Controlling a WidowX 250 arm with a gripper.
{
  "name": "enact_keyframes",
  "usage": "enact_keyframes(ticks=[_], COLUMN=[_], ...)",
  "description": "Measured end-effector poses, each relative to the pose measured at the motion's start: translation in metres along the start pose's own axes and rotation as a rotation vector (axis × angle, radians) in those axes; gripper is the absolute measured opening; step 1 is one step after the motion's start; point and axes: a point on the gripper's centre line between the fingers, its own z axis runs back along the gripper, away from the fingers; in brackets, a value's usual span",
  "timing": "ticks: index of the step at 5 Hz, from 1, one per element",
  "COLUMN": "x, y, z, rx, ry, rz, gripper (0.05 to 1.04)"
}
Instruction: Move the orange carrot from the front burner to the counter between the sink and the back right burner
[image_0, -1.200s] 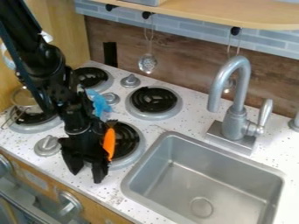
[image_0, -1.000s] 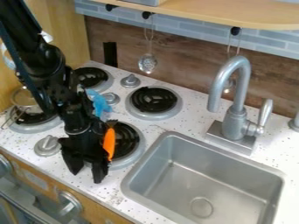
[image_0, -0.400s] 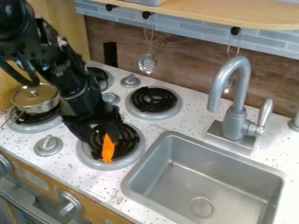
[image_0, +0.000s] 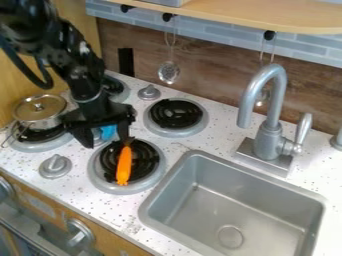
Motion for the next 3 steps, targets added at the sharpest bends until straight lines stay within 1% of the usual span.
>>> enact_keyframes(ticks=[1, 2, 3], x=[0.012, 0.011, 0.006], y=[-0.002, -0.011, -0.025], z=[-0.029, -0.050, -0.056], rx=[-0.001, -0.032, -0.086], ry=[0.031, 0.065, 0.079], rz=[0.021, -0.010, -0.055], gripper=[1.001, 1.001, 1.001])
